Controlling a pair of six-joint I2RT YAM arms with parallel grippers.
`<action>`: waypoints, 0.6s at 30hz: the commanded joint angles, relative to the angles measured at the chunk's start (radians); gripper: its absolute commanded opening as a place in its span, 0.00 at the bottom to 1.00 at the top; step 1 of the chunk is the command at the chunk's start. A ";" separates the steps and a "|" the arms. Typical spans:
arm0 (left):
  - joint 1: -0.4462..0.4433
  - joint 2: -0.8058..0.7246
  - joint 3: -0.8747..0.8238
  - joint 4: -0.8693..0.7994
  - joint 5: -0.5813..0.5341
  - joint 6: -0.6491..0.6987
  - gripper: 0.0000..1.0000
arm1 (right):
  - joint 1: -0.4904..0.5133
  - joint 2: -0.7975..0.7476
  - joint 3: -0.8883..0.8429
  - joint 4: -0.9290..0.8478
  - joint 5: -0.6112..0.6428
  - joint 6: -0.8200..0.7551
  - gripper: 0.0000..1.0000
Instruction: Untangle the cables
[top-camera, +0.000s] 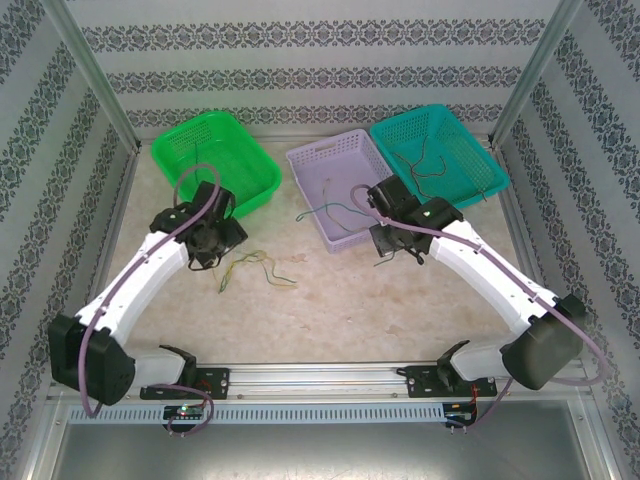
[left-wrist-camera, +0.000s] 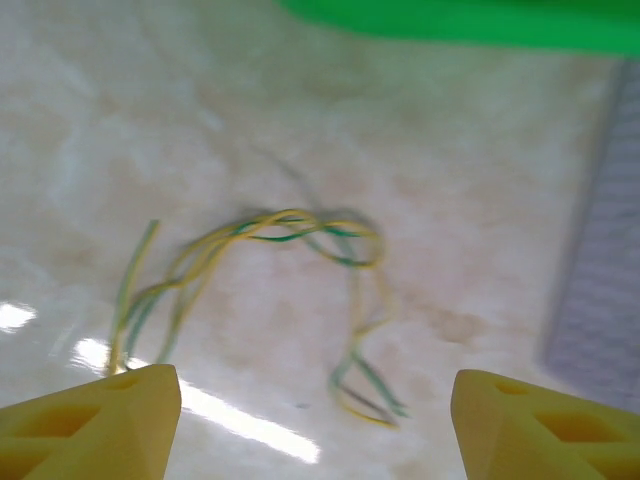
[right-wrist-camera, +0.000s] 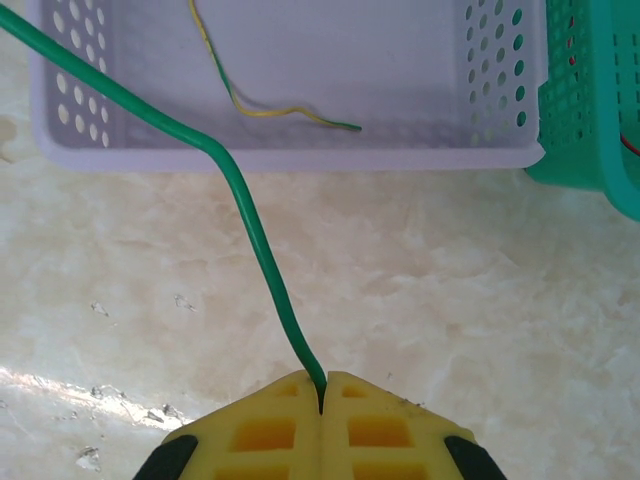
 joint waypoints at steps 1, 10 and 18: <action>-0.009 -0.039 0.081 -0.029 0.042 -0.129 0.72 | 0.013 0.024 0.039 -0.025 0.006 0.032 0.00; -0.037 0.042 0.239 0.008 0.235 -0.447 0.76 | 0.086 0.105 0.113 0.006 0.099 0.028 0.00; -0.106 0.132 0.244 0.123 0.280 -0.527 0.76 | 0.156 0.179 0.193 0.009 0.123 0.026 0.00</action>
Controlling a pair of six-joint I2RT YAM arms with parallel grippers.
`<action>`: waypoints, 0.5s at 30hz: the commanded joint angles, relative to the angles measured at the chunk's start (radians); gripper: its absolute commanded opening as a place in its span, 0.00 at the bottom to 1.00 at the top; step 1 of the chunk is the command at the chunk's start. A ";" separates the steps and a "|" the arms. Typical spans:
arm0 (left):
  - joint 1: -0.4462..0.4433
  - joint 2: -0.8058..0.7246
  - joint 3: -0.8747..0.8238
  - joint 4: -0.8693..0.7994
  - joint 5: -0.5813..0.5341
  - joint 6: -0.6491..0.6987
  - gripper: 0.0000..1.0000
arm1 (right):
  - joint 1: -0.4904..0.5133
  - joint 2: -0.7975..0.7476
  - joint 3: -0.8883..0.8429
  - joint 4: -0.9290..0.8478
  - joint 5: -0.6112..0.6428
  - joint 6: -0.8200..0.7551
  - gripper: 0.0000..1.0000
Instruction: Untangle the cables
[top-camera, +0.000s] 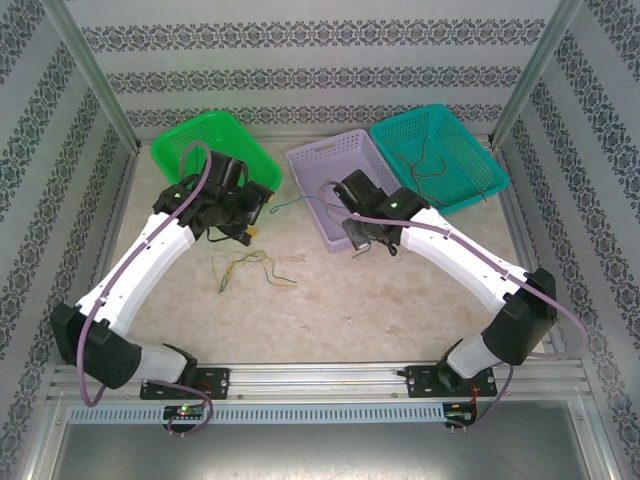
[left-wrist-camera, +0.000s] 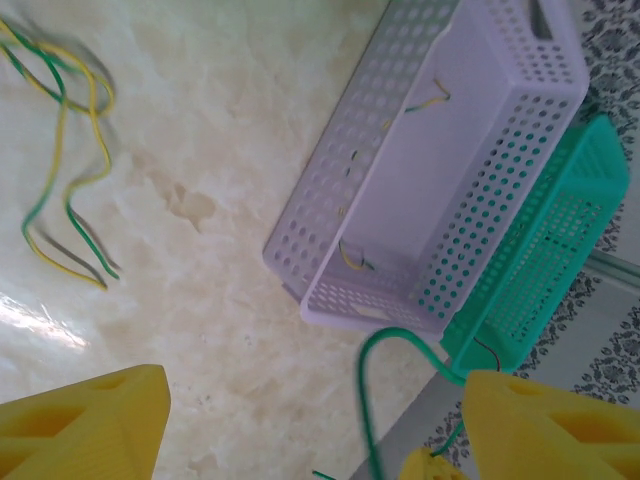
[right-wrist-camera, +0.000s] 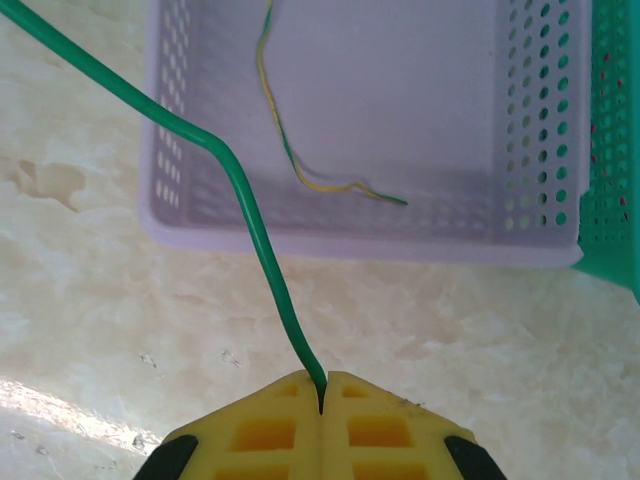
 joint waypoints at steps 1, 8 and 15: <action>-0.020 0.017 0.015 0.071 0.042 -0.066 0.74 | 0.025 0.021 0.042 -0.002 0.039 0.017 0.00; -0.025 -0.003 -0.001 0.094 0.033 -0.073 0.35 | 0.026 0.030 0.035 0.000 0.030 0.016 0.00; 0.123 0.001 0.042 0.091 0.140 0.093 0.00 | -0.054 -0.025 -0.067 0.041 -0.157 -0.112 0.00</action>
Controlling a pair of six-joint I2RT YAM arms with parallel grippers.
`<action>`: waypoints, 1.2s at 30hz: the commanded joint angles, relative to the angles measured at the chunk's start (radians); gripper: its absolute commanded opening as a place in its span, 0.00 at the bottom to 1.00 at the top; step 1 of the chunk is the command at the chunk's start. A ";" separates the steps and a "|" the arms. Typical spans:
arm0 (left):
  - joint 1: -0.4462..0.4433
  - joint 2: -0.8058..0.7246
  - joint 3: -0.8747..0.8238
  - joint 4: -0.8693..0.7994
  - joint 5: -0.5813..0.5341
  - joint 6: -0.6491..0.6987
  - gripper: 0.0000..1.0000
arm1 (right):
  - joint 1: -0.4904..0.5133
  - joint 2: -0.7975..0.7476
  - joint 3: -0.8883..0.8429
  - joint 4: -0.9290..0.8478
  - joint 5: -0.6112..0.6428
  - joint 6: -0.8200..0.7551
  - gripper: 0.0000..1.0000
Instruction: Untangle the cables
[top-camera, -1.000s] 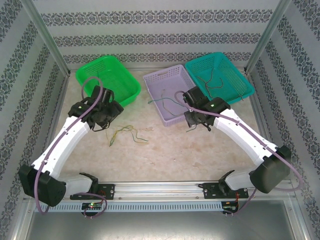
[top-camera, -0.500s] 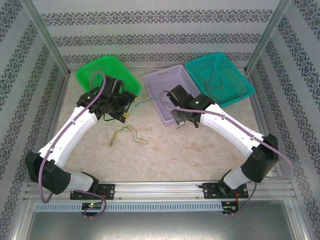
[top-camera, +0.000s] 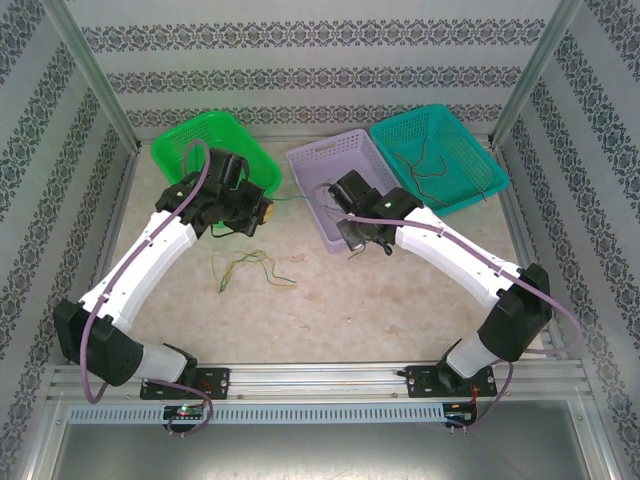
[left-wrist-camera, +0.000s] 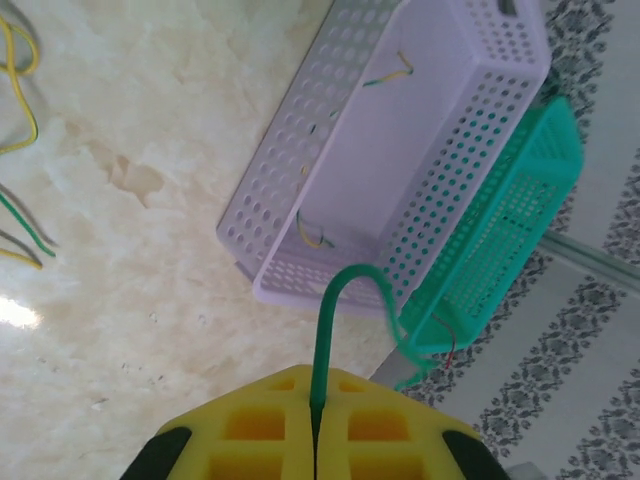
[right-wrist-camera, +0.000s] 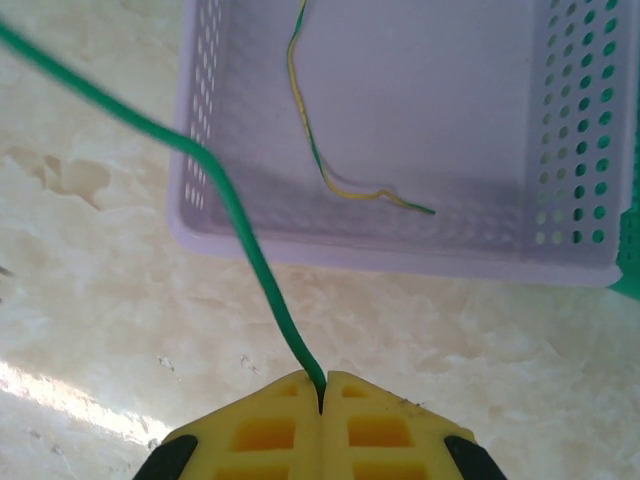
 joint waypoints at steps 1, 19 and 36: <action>0.111 0.010 0.061 0.030 0.112 0.156 0.00 | -0.045 -0.053 -0.067 0.010 -0.136 -0.108 0.00; 0.233 0.243 0.383 -0.267 0.302 0.519 0.54 | -0.107 -0.086 -0.026 0.013 -0.004 -0.097 0.00; -0.074 -0.096 0.181 -0.058 -0.223 -0.427 0.73 | 0.192 0.067 0.026 0.204 0.738 0.100 0.00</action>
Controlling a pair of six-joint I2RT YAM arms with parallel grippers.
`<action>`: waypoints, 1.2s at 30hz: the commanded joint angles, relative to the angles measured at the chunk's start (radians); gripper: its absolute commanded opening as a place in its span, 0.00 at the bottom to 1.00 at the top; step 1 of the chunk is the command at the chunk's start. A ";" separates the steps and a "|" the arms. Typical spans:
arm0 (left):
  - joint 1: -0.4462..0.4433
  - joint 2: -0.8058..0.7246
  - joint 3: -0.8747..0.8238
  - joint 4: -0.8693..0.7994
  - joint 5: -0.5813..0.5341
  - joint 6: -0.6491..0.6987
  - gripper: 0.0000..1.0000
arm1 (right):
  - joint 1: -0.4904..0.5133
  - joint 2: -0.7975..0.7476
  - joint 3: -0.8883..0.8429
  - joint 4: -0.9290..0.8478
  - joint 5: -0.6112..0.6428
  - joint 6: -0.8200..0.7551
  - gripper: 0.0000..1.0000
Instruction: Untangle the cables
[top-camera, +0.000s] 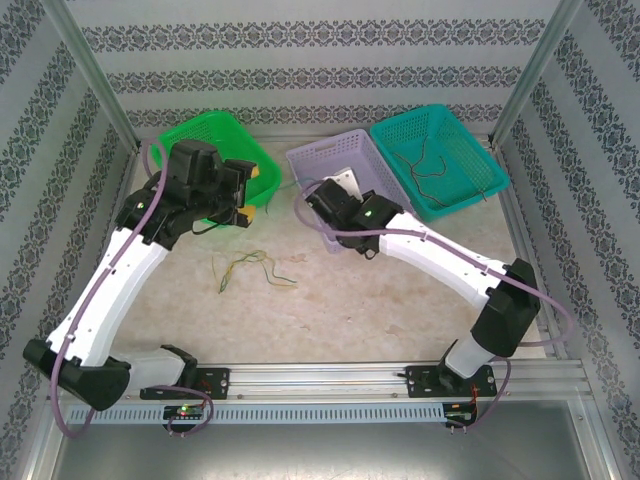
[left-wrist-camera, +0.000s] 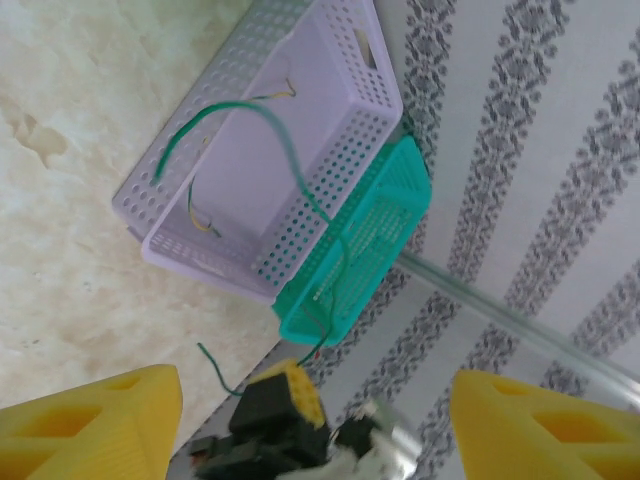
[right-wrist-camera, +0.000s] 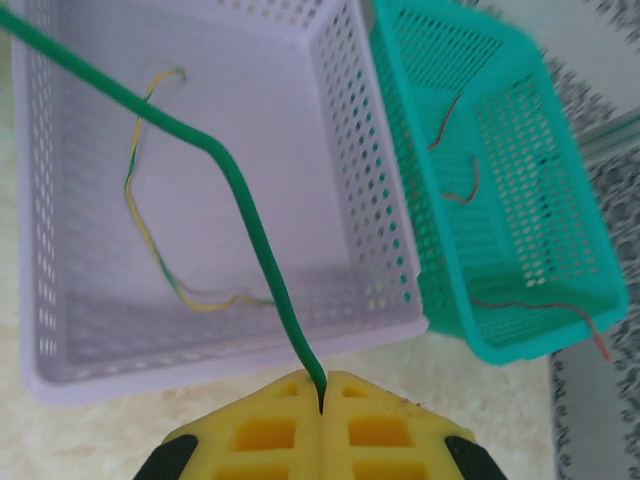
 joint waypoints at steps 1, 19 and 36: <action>-0.019 0.020 0.040 0.004 -0.090 -0.155 0.73 | 0.044 0.004 -0.034 0.147 0.194 -0.030 0.00; -0.013 0.058 -0.104 0.058 -0.083 -0.287 0.76 | 0.191 -0.102 -0.195 0.382 0.234 -0.153 0.00; 0.178 0.028 -0.194 0.016 -0.072 -0.076 0.01 | 0.208 -0.231 -0.267 0.331 -0.032 -0.147 0.00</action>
